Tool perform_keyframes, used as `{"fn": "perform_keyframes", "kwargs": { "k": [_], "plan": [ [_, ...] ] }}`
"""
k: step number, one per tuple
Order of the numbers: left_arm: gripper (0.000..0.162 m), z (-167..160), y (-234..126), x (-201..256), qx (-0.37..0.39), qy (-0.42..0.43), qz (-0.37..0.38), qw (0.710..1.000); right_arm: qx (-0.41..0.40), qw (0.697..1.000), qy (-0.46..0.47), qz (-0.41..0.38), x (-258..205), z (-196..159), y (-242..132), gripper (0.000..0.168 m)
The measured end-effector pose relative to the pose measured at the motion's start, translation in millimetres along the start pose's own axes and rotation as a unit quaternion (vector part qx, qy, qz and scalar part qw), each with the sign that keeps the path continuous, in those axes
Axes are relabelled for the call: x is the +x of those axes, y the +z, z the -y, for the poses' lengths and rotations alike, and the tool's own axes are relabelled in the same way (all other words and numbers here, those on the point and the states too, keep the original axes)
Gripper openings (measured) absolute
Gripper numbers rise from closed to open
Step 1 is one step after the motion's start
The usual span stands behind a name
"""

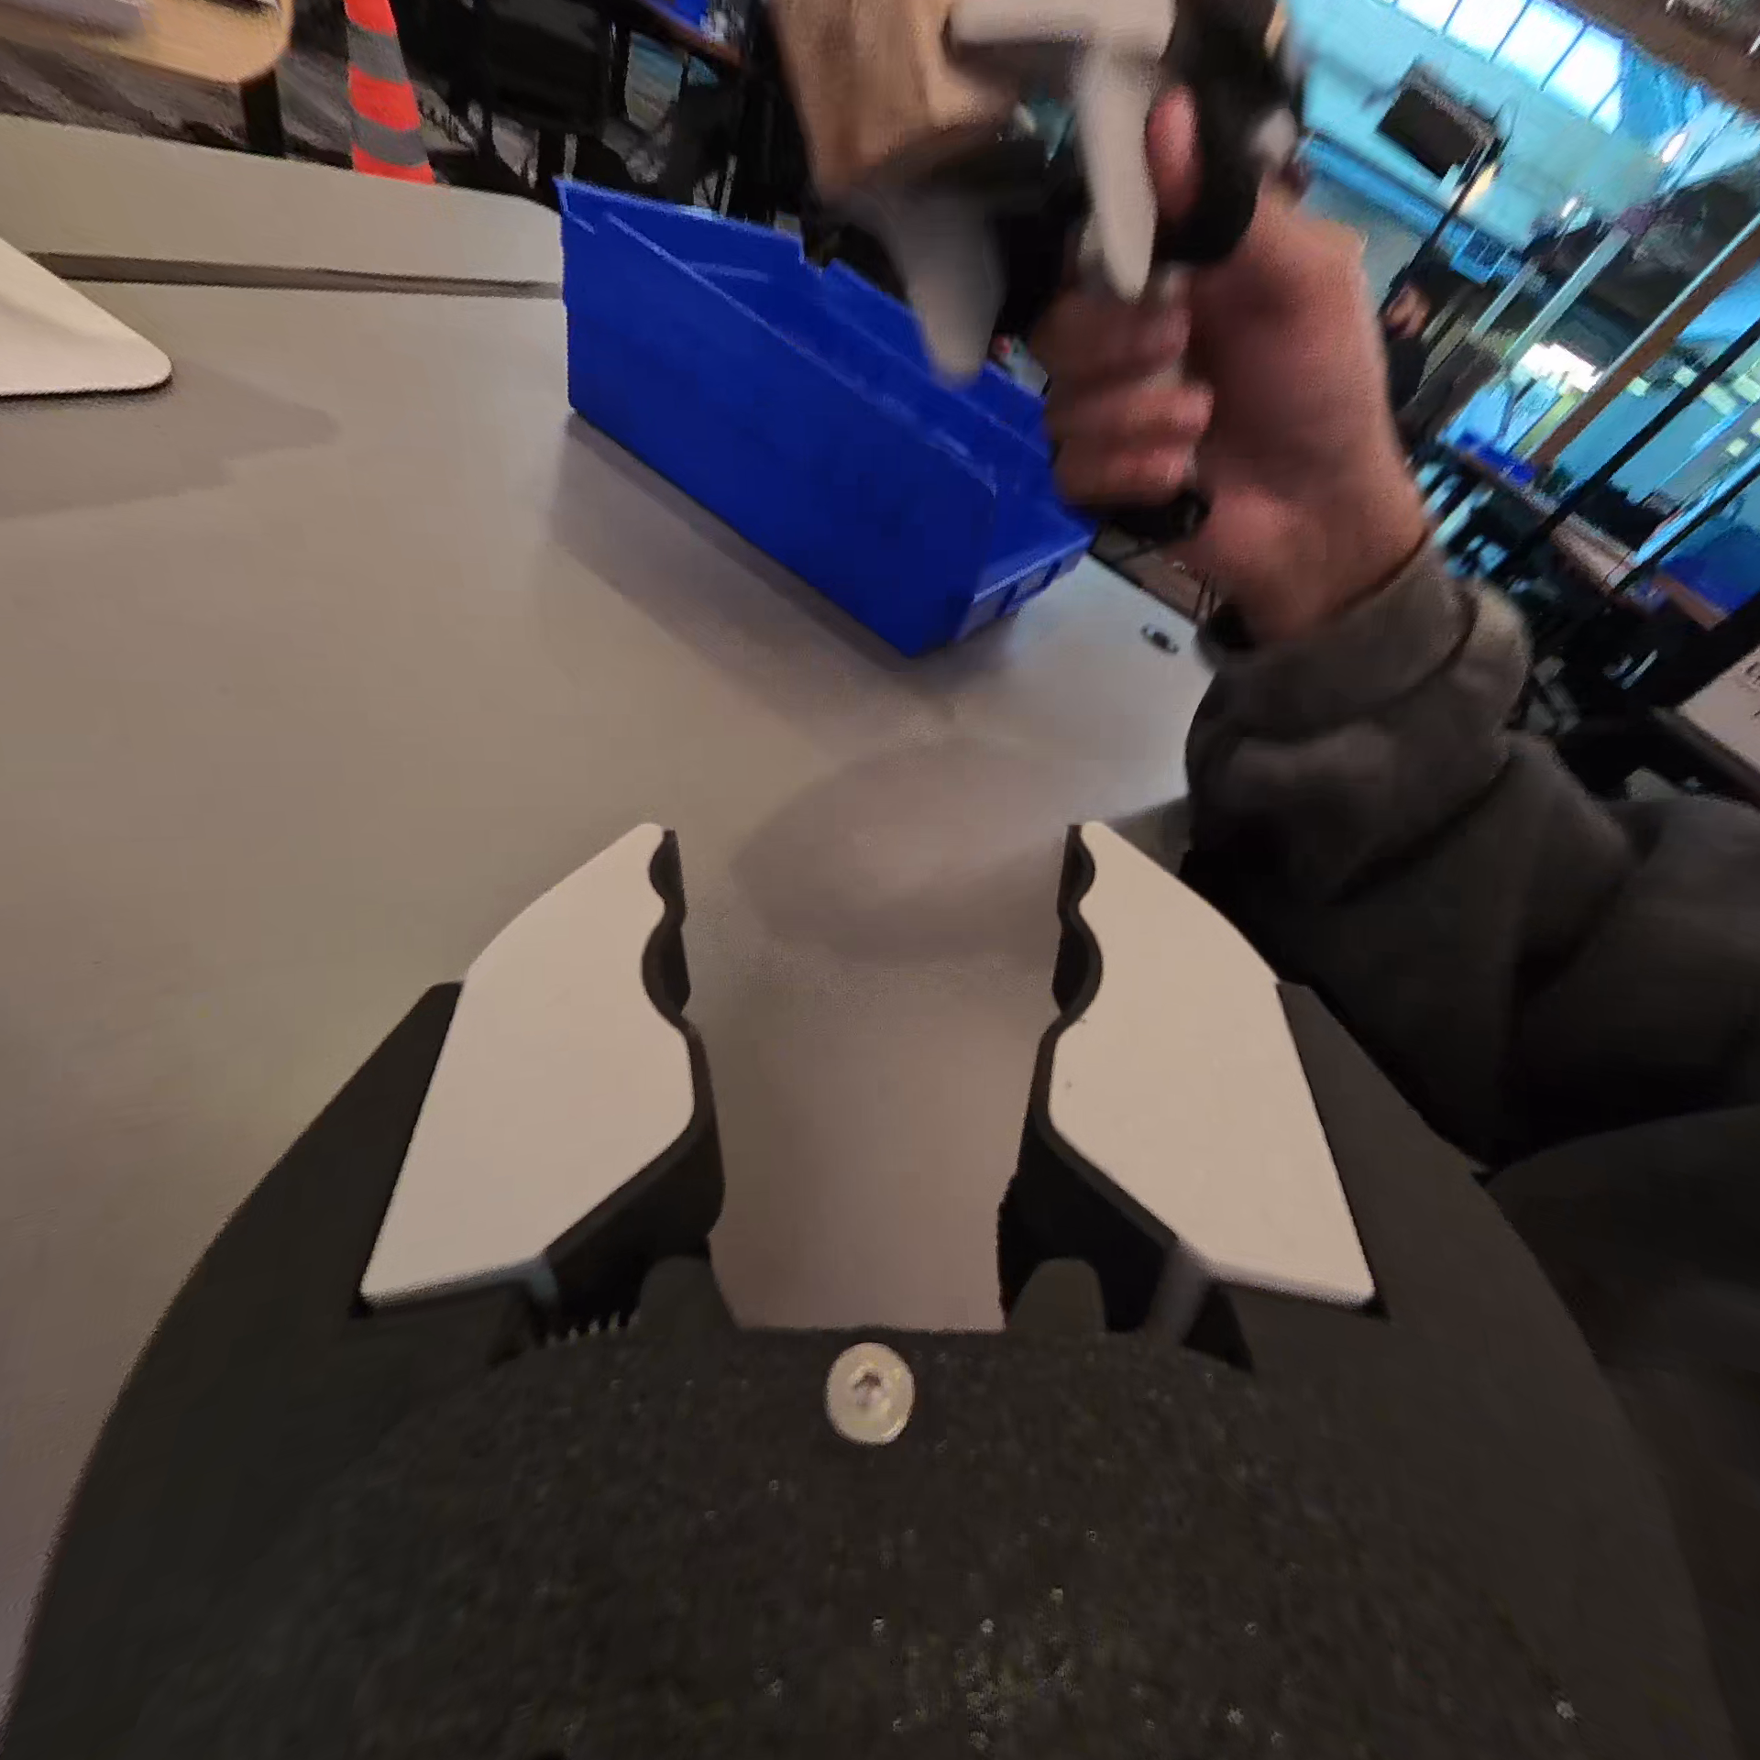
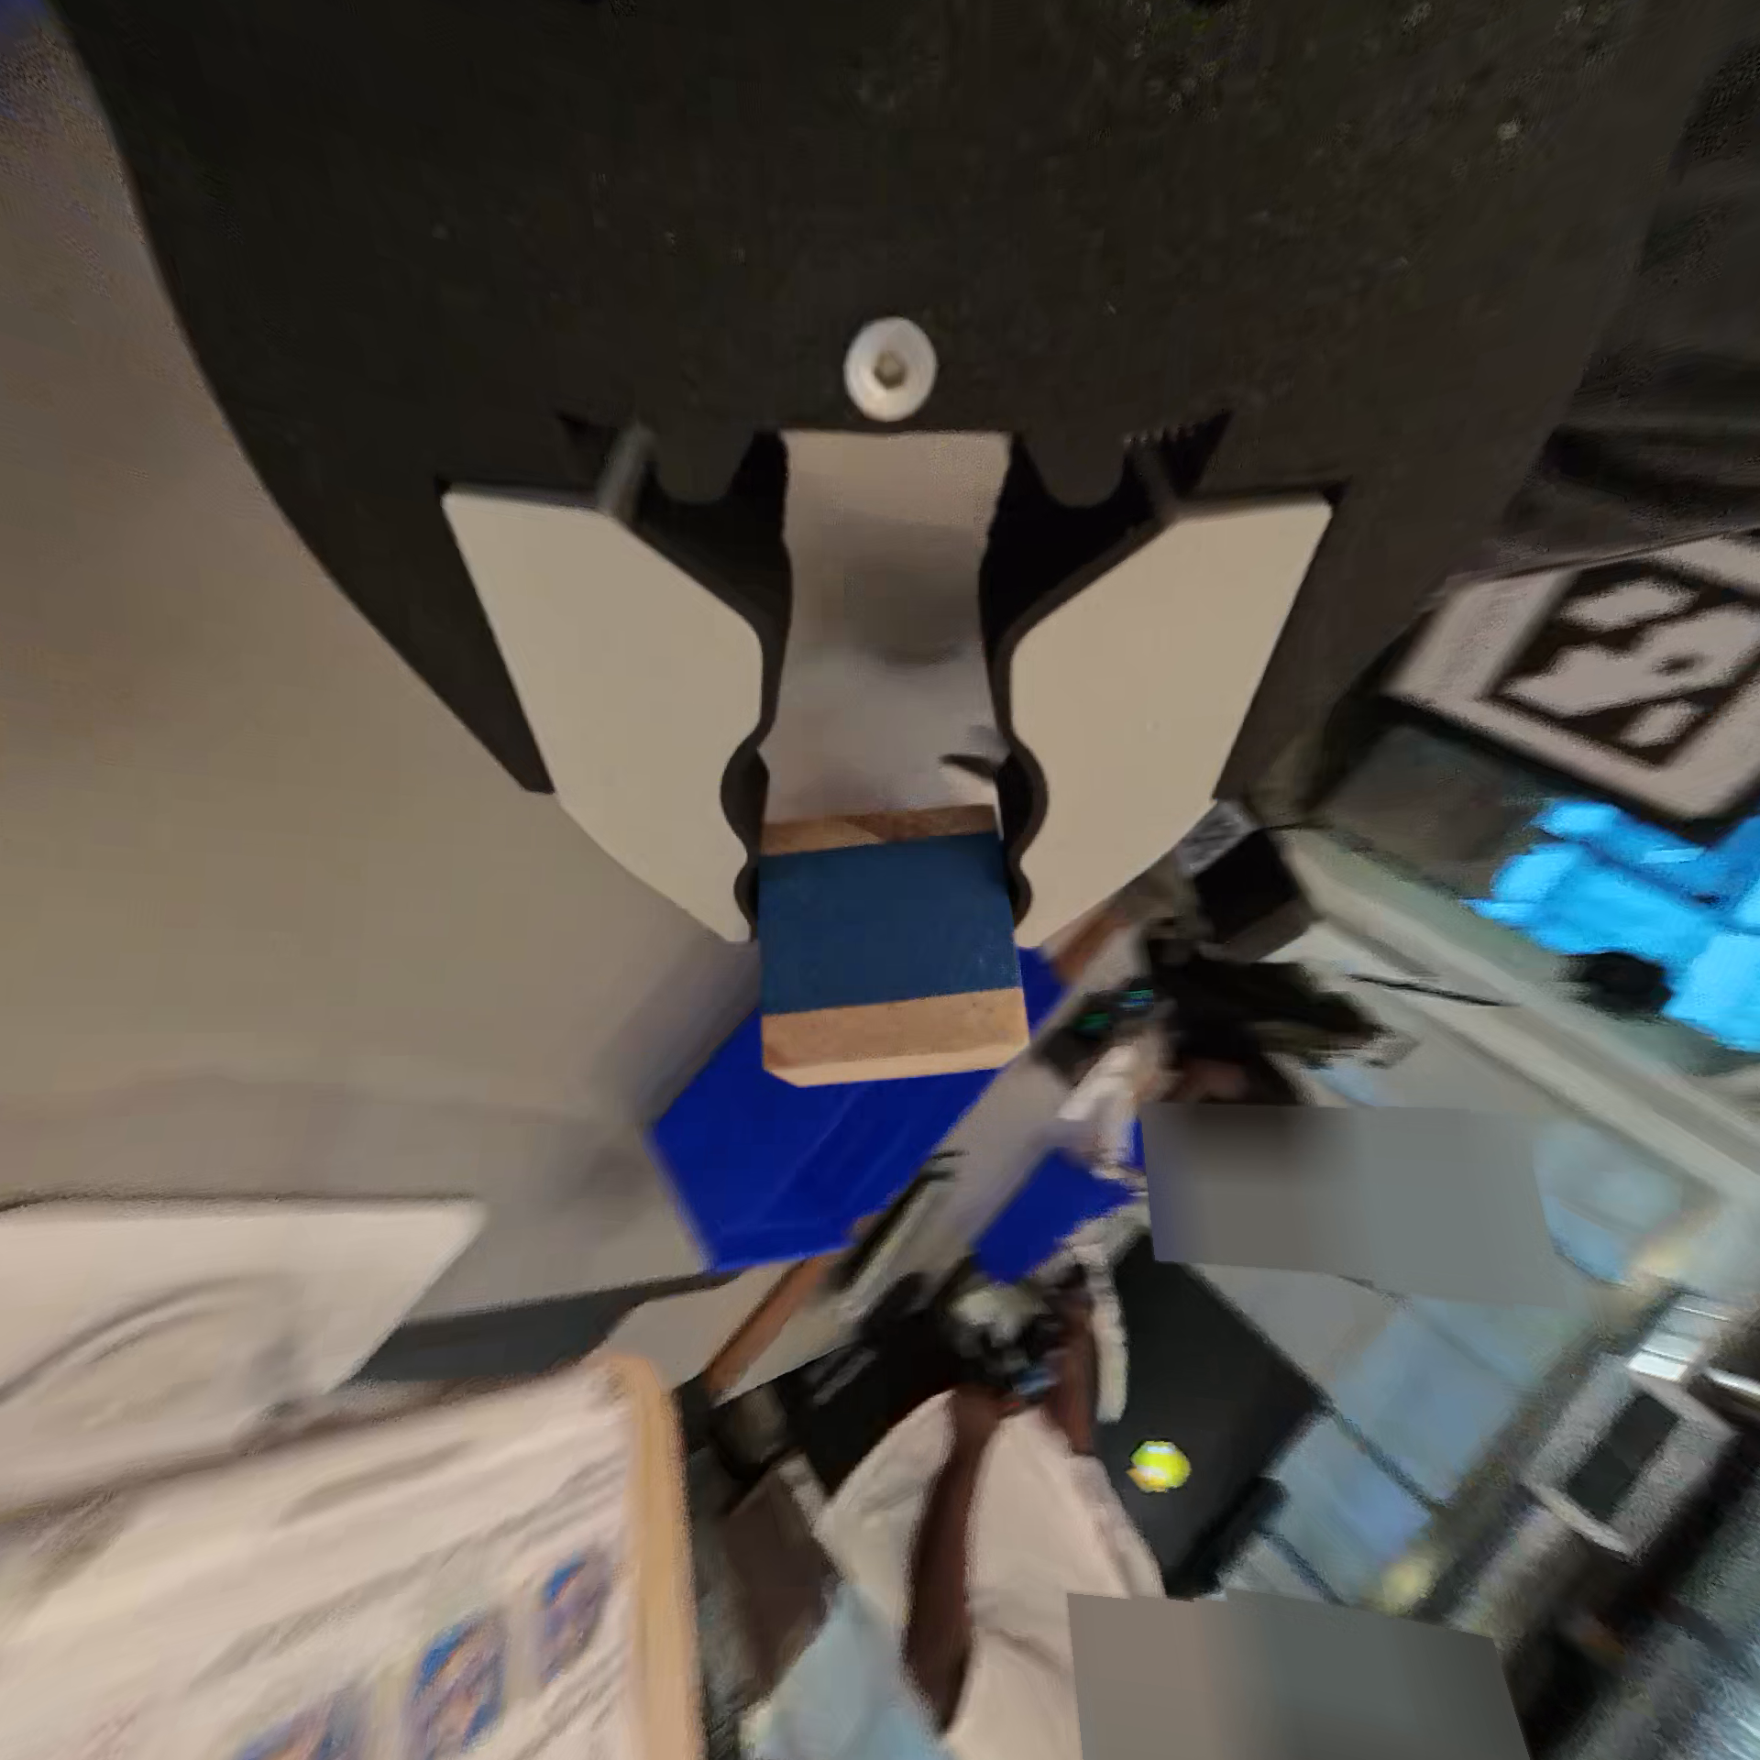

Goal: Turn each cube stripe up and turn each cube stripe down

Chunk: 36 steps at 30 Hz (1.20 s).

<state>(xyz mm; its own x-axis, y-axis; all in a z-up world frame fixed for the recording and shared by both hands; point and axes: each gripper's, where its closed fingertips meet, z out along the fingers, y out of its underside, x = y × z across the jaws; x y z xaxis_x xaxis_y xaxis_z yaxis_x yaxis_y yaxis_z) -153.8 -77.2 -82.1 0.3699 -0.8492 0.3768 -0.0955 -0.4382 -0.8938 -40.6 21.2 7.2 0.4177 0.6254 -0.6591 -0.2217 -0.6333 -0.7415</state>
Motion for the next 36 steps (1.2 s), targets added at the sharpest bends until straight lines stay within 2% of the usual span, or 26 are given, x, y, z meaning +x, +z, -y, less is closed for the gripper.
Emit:
{"fn": "perform_keyframes", "kwargs": {
  "k": [2,3,5,6,7,10,12,13,16,20,24,27,29,30,32,34,36],
  "plan": [
    [0.073,-7.7,2.8,-2.8,-0.017,0.013,0.012,1.0,-0.007,0.988,-0.075,-0.136,32.8,33.0,-49.4,0.046],
    [0.073,-10.5,4.4,-2.8,-0.024,0.015,0.012,1.0,-0.029,0.97,-0.095,-0.223,57.9,43.2,-79.5,0.046],
    [0.073,-14.6,7.6,0.5,-0.034,0.01,0.0,0.999,-0.076,0.913,-0.078,-0.394,117.8,50.6,-143.5,0.046],
    [0.073,-16.6,9.0,2.1,-0.039,0.006,-0.006,0.999,-0.095,0.887,-0.052,-0.448,144.6,47.0,-167.3,0.046],
    [0.073,-18.7,10.4,2.9,-0.044,0.002,-0.011,0.999,-0.11,0.876,-0.02,-0.469,166.8,38.9,-179.4,0.046],
    [0.071,-24.8,12.8,3.2,-0.059,-0.002,-0.015,0.998,-0.18,0.864,0.053,-0.468,213.3,-1.2,-179.3,0.046],
    [0.071,-25.6,13.6,1.8,-0.064,0.003,-0.012,0.998,-0.243,0.834,0.059,-0.493,232.3,-23.7,-181.8,0.046],
    [0.071,-26.0,14.1,0.9,-0.066,0.005,-0.01,0.998,-0.261,0.824,0.06,-0.5,237.6,-29.9,-181.3,0.046],
    [0.071,-28.9,15.6,-0.3,-0.074,0.005,-0.008,0.997,-0.273,0.822,0.066,-0.495,243.3,-35.3,-171.6,0.046],
    [0.071,-33.5,18.0,1.6,-0.083,0.002,-0.013,0.996,-0.31,0.792,0.066,-0.522,253.1,-47.6,-176.2,0.046],
    [0.071,-34.7,18.5,4.4,-0.086,0.004,-0.016,0.996,-0.323,0.783,0.075,-0.526,257.6,-55.2,-178.6,0.048],
    [0.071,-34.6,18.0,3.5,-0.087,0.008,-0.013,0.996,-0.316,0.793,0.066,-0.517,254.9,-51.0,-178.4,0.049],
    [0.072,-34.1,17.3,1.9,-0.087,0.008,-0.011,0.996,-0.3,0.79,0.034,-0.533,242.9,-34.7,-187.5,0.069],
    [0.072,-32.9,16.7,1.2,-0.084,0.008,-0.009,0.996,-0.28,0.8,0.012,-0.531,228.9,-21.0,-188.8,0.07],
    [0.071,-30.5,15.2,-1.0,-0.08,0.01,-0.005,0.997,-0.199,0.841,-0.046,-0.501,186.4,17.3,-181.6,0.068],
    [0.071,-28.0,13.6,-3.9,-0.074,0.012,0.002,0.997,-0.09,0.884,-0.125,-0.441,129.7,56.7,-166.5,0.065],
    [0.071,-25.5,11.8,-6.3,-0.068,0.013,0.008,0.998,0.017,0.909,-0.214,-0.358,68.6,80.7,-145.0,0.066]
  ]
}}
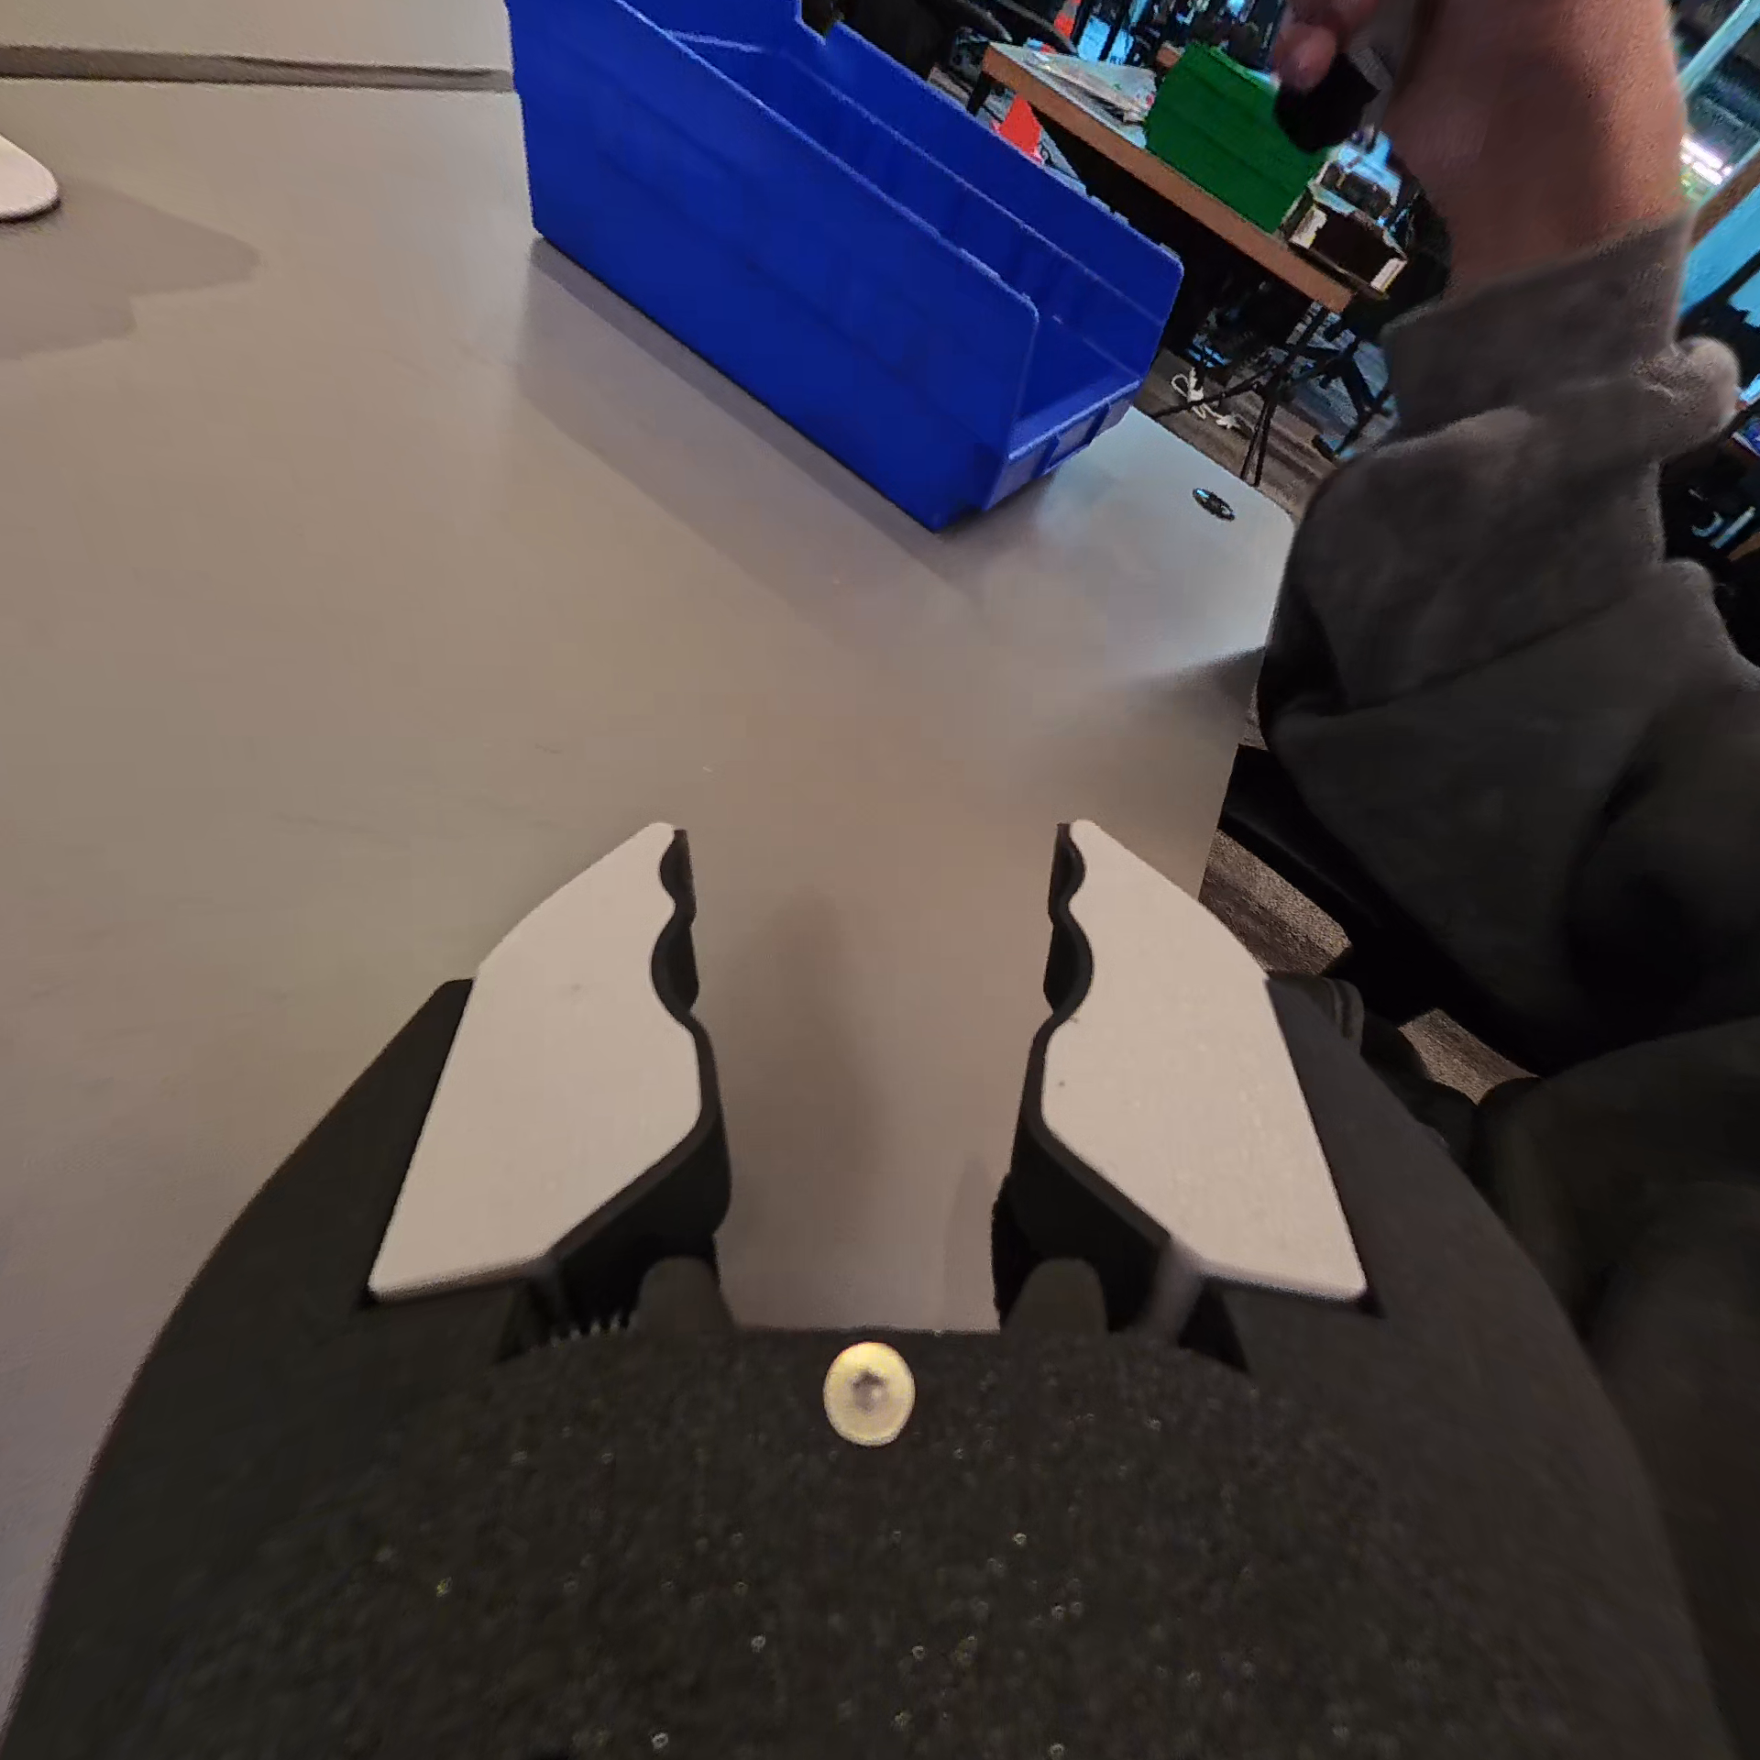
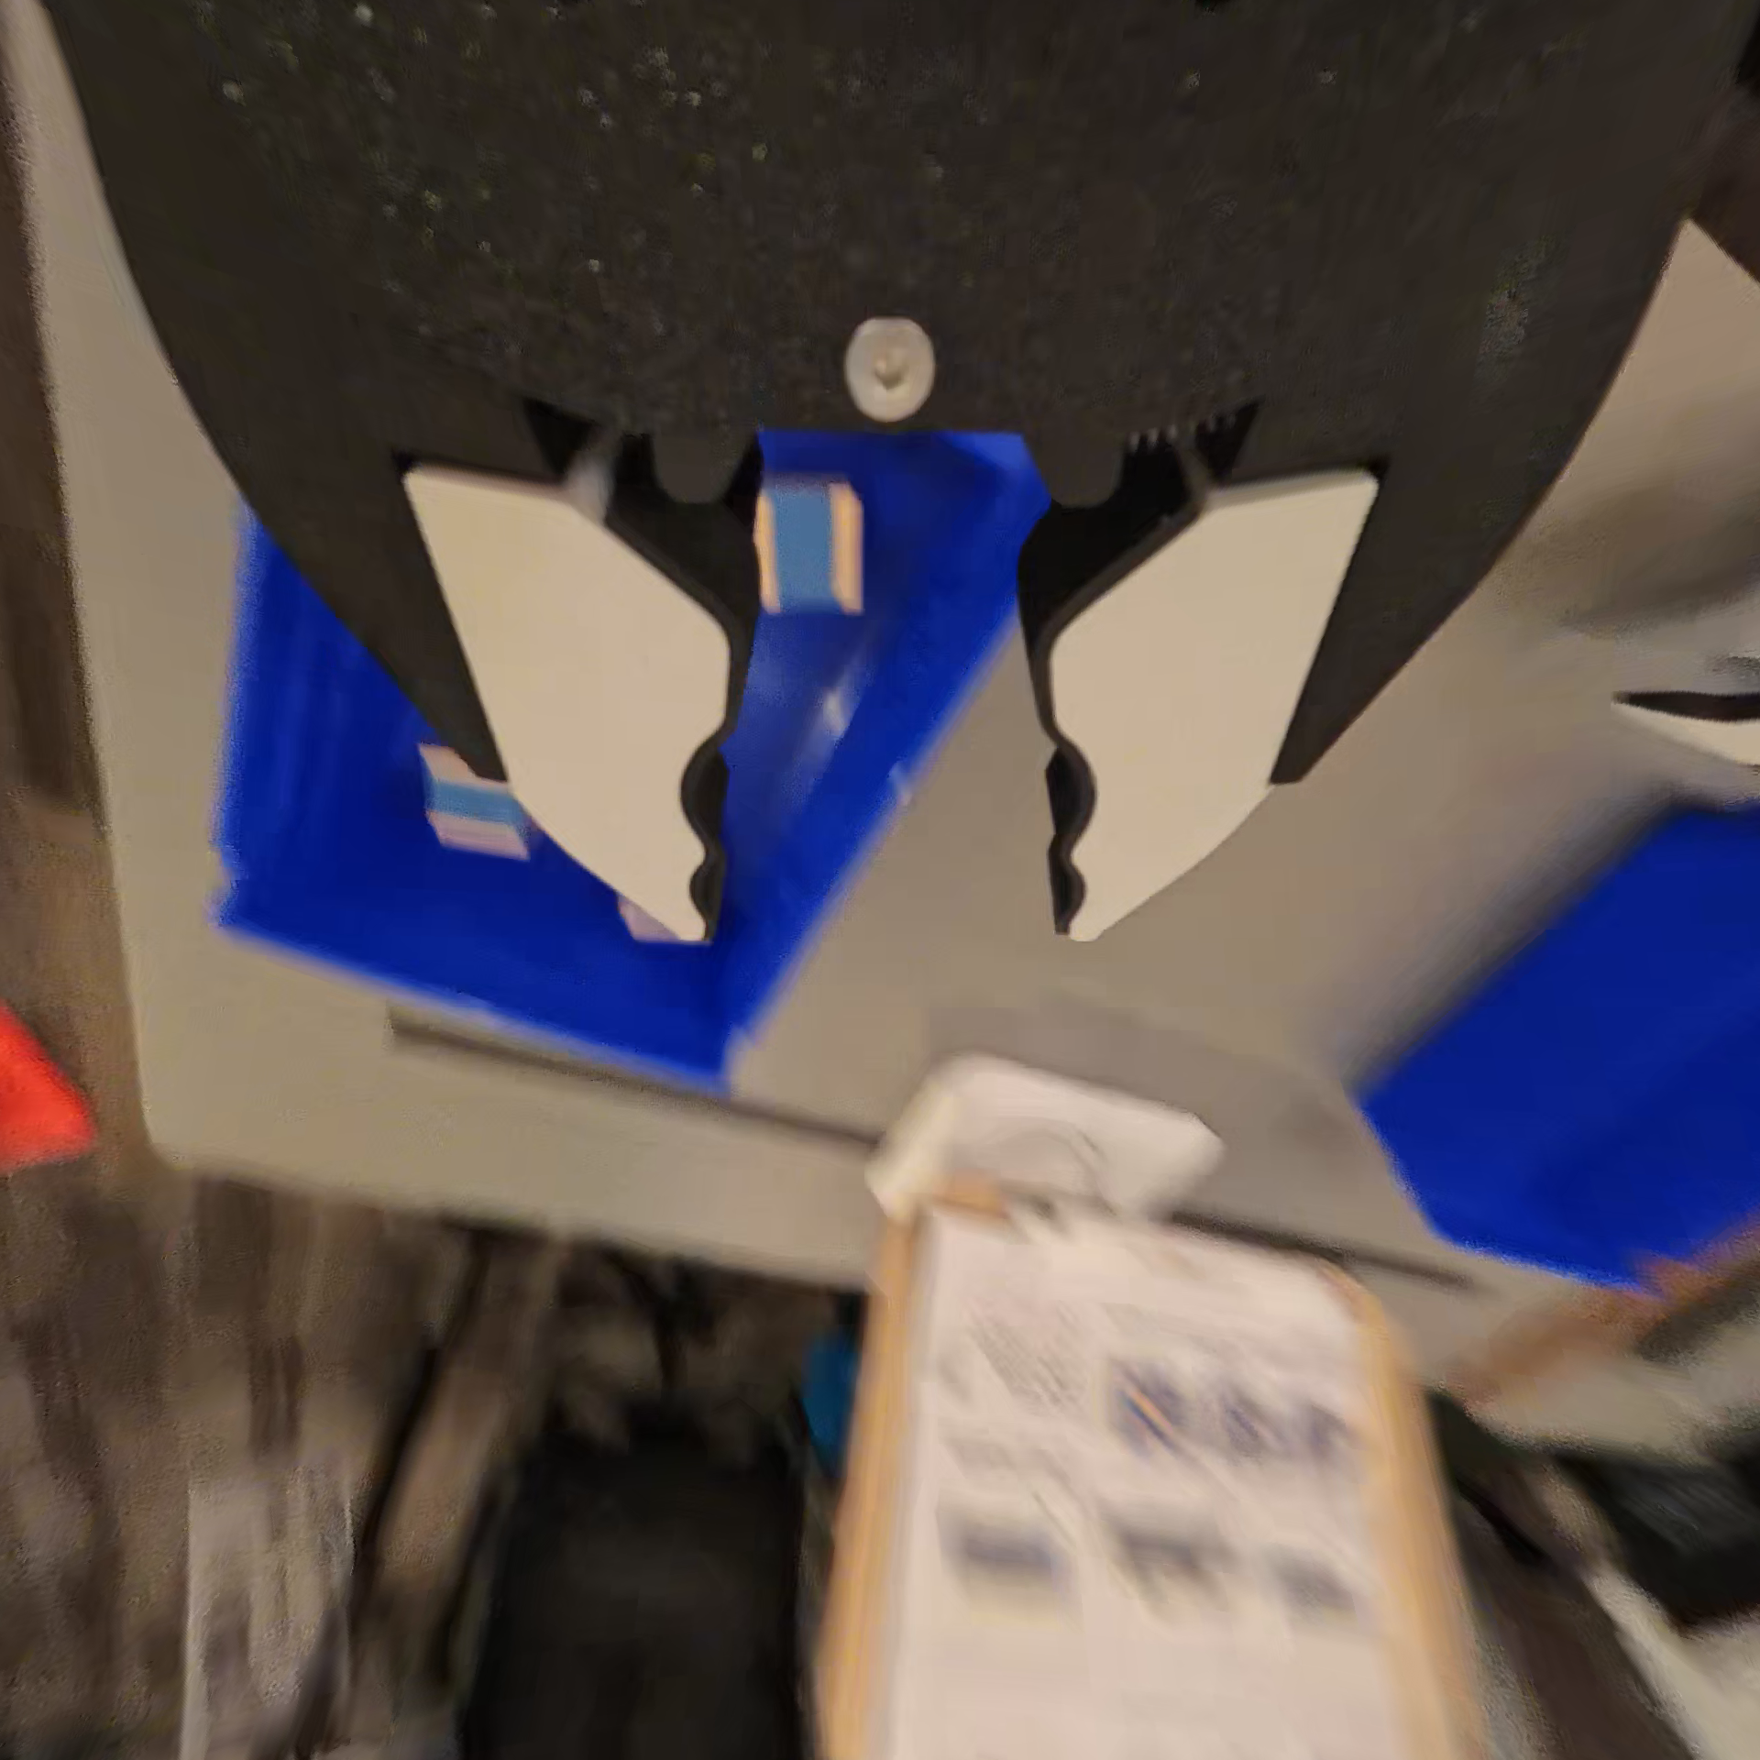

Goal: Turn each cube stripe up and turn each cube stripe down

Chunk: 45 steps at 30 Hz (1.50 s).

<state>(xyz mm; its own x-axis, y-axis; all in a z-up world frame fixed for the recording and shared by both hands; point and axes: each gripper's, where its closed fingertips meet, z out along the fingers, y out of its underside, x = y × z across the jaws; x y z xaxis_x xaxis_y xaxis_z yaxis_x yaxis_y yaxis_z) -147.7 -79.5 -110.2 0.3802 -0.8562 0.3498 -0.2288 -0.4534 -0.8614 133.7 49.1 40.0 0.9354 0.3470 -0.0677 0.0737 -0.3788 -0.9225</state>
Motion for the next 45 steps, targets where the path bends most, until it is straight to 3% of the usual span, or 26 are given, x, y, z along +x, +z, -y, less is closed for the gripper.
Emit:
{"fn": "perform_keyframes", "kwargs": {
  "k": [2,4,6,9,12,20,41,45],
  "plan": [
    [0.07,4.8,-5.0,-4.7,0.013,0.002,0.016,1.0,0.116,0.99,-0.018,0.076,-57.3,23.1,-14.3,0.066],
    [0.07,12.1,-14.4,-13.3,0.034,0.002,0.046,0.998,0.187,0.966,-0.014,0.181,-125.2,16.8,-19.5,0.068],
    [0.07,18.8,-26.9,-21.5,0.059,-0.001,0.076,0.995,0.196,0.941,0.012,0.274,-185.8,-25.2,-17.6,0.069],
    [0.07,18.9,-47.6,-32.9,0.088,-0.008,0.123,0.989,0.198,0.939,0.017,0.281,-221.8,-96.7,-4.6,0.068],
    [0.07,14.9,-63.2,-37.1,0.108,-0.017,0.144,0.984,0.172,0.947,0.023,0.27,-226.5,-125.9,2.7,0.07],
    [0.07,6.8,-61.7,-49.8,0.097,0.006,0.179,0.979,0.179,0.954,0.033,0.24,-199.9,-126.3,7.0,0.068],
    [0.074,-6.1,-45.0,-43.0,0.058,0.013,0.152,0.987,0.153,0.958,0.012,0.243,-206.6,-135.3,11.6,0.064],
    [0.079,-9.4,-39.9,-49.7,0.038,0.059,0.198,0.978,0.158,0.959,0.011,0.236,-202.5,-132.2,9.8,0.064]
  ]
}}
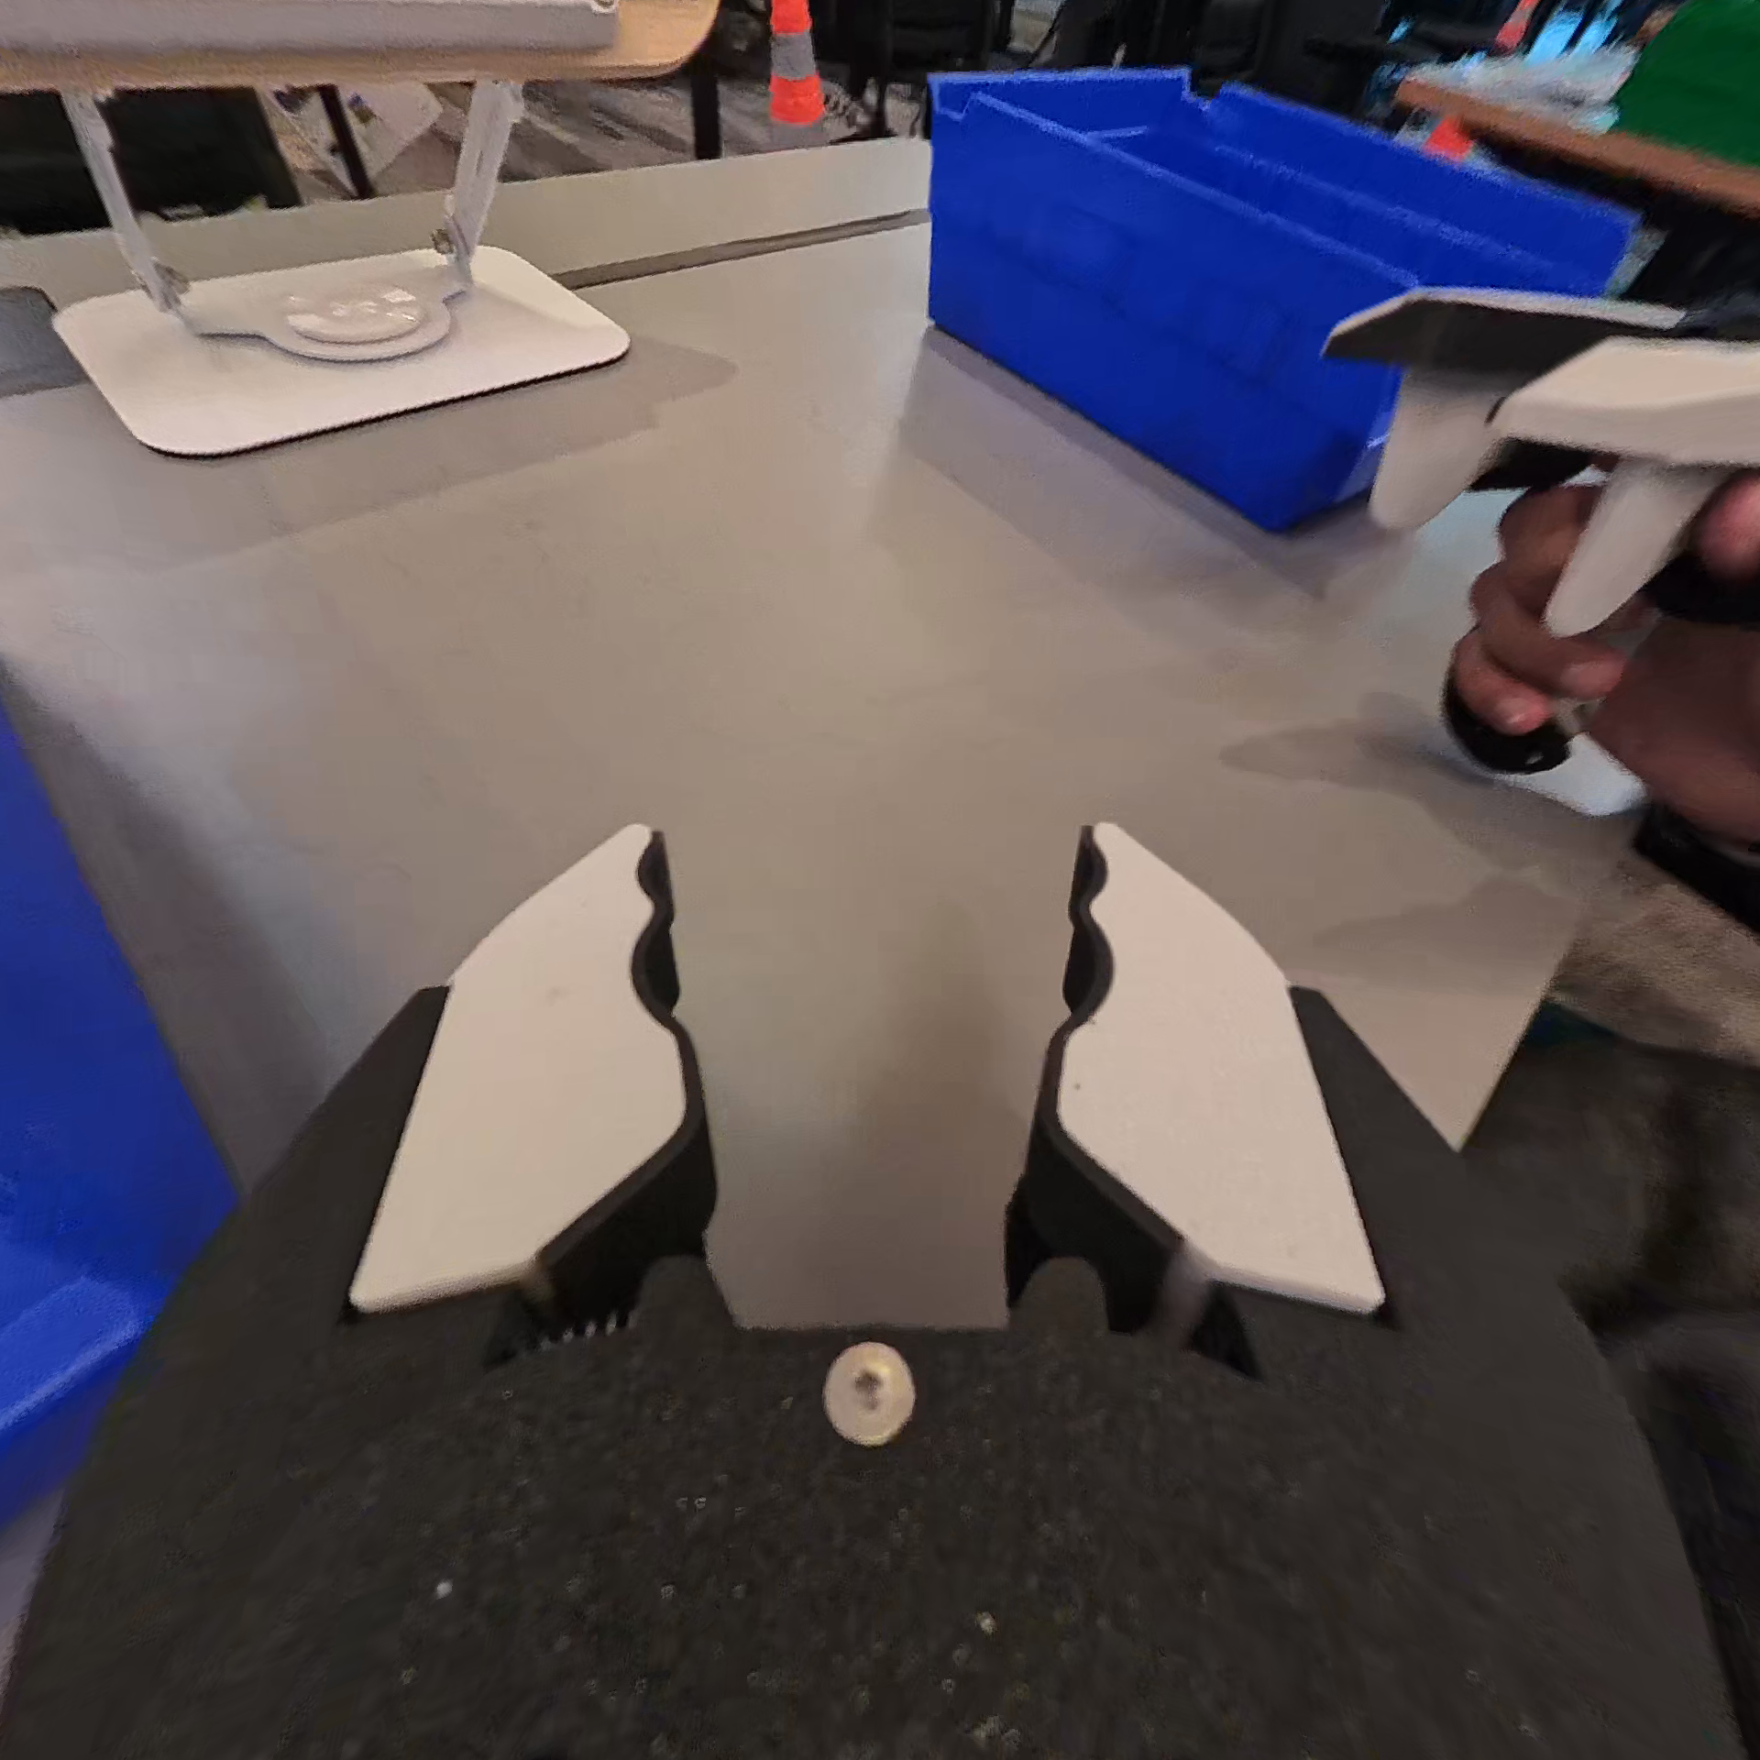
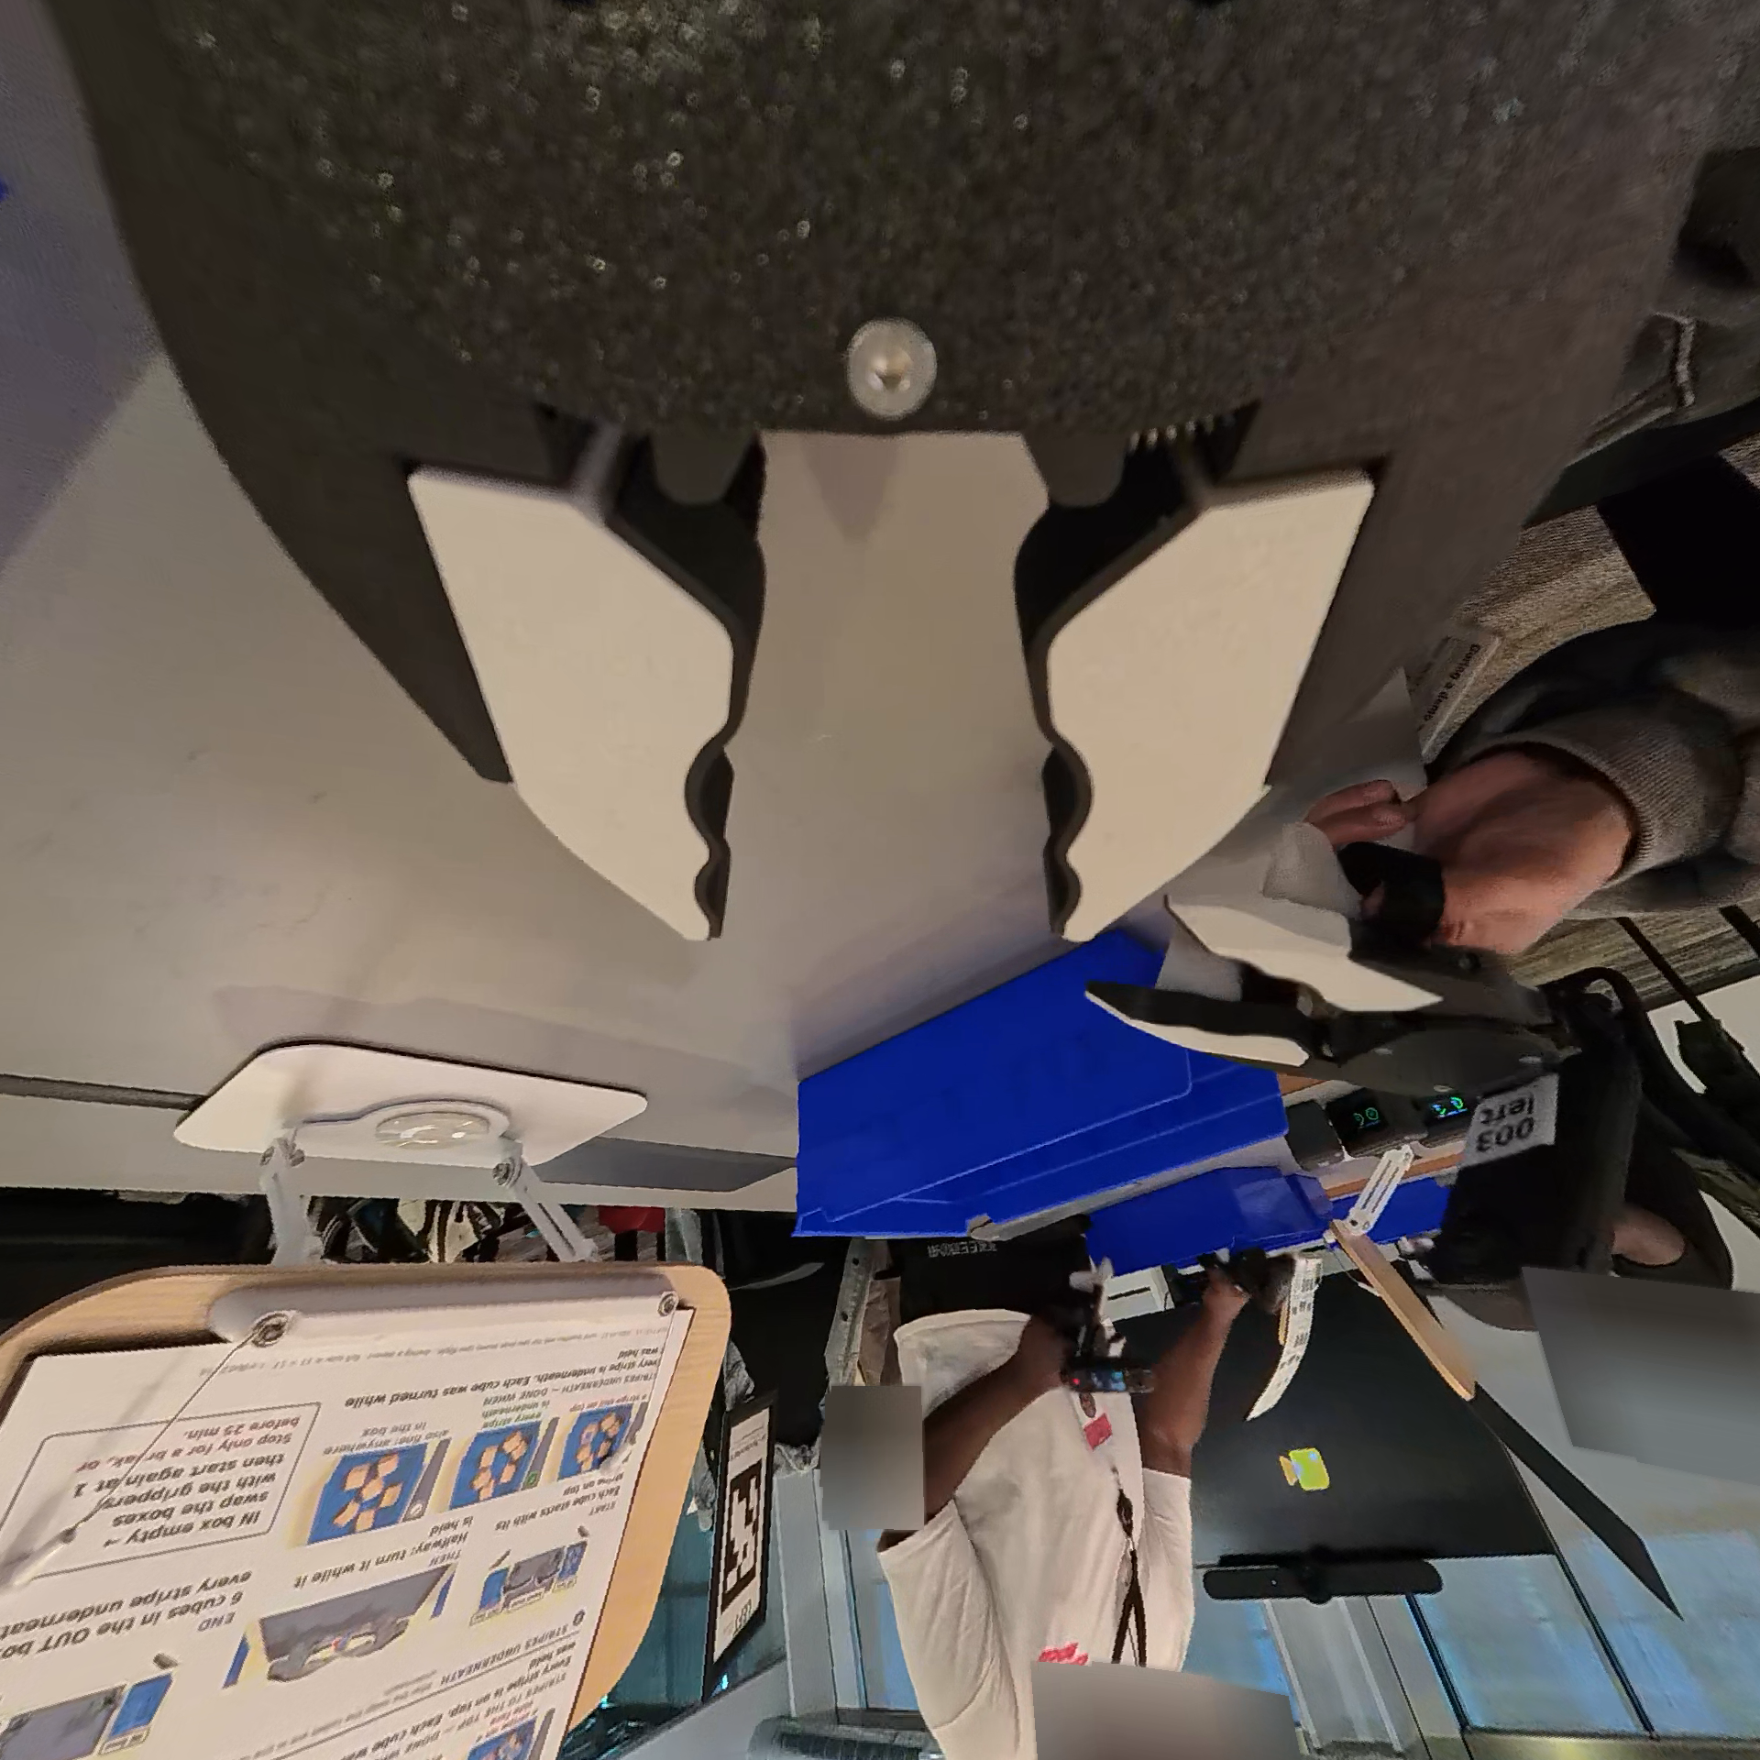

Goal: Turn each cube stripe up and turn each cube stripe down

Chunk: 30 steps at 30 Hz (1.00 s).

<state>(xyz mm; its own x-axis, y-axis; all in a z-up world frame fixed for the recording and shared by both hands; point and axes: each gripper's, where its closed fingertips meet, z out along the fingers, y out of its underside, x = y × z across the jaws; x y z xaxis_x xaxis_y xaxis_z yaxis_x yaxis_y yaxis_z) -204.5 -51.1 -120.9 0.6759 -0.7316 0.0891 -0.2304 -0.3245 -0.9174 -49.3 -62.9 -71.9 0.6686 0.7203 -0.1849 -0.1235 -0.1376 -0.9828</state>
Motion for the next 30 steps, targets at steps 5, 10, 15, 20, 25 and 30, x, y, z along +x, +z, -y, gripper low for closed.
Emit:
{"fn": "perform_keyframes", "kwargs": {
  "k": [5,10,15,20,25,30],
  "plan": [
    [0.08,19.0,25.4,43.6,0.0,0.014,-0.044,0.999,0.007,0.999,-0.022,-0.033,13.9,12.0,-9.7,0.065],
    [0.088,52.7,78.9,105.4,-0.007,0.042,-0.082,0.996,0.059,0.989,-0.042,-0.132,61.4,51.5,-56.6,0.071],
    [0.089,80.6,138.6,126.8,-0.014,0.071,-0.04,0.997,0.065,0.978,0.003,-0.2,101.1,45.0,-93.4,0.071],
    [0.092,87.3,177.7,148.6,-0.026,0.046,-0.049,0.997,0.063,0.971,0.025,-0.23,124.9,39.3,-108.4,0.069],
    [0.107,81.6,223.9,179.4,-0.065,-0.002,-0.068,0.996,0.036,0.94,-0.006,-0.338,162.4,46.3,-154.2,0.066],
    [0.104,93.7,271.4,179.4,-0.084,-0.052,-0.041,0.994,0.01,0.899,0.01,-0.438,204.9,39.2,-217.4,0.067]
  ]
}}
